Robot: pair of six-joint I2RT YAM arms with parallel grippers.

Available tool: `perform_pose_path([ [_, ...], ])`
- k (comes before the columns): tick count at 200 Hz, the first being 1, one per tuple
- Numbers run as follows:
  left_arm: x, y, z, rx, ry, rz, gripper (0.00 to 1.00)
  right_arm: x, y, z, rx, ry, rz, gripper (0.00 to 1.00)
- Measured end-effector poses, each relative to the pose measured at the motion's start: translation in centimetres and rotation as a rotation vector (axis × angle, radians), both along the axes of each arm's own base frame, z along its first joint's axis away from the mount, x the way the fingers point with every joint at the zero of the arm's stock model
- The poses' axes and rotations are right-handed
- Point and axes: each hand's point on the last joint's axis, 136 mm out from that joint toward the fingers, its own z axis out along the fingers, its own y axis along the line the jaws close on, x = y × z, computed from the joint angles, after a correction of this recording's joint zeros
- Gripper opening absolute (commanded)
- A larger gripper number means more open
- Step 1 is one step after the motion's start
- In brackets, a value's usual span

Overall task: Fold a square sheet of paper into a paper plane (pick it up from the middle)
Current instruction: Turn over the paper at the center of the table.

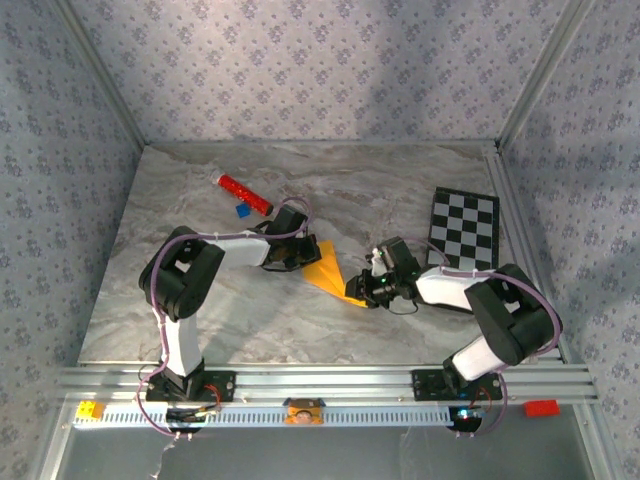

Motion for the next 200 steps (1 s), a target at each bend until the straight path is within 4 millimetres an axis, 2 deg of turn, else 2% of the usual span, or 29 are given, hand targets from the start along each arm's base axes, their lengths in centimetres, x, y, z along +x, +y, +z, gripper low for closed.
perform_pose_path([
  [58, 0.0, 0.0, 0.0, -0.003, 0.004, 0.006, 0.03, 0.4, 0.4, 0.1, 0.02, -0.013, 0.003, 0.27],
  [123, 0.0, 0.0, 0.0, -0.006, 0.01, 0.014, 0.03, 1.7, 1.2, 0.3, 0.058, -0.054, -0.012, 0.26],
  [200, -0.1, -0.1, 0.0, -0.017, 0.017, 0.014, 0.04, 2.4, 1.4, 0.5, 0.077, -0.082, -0.018, 0.19],
])
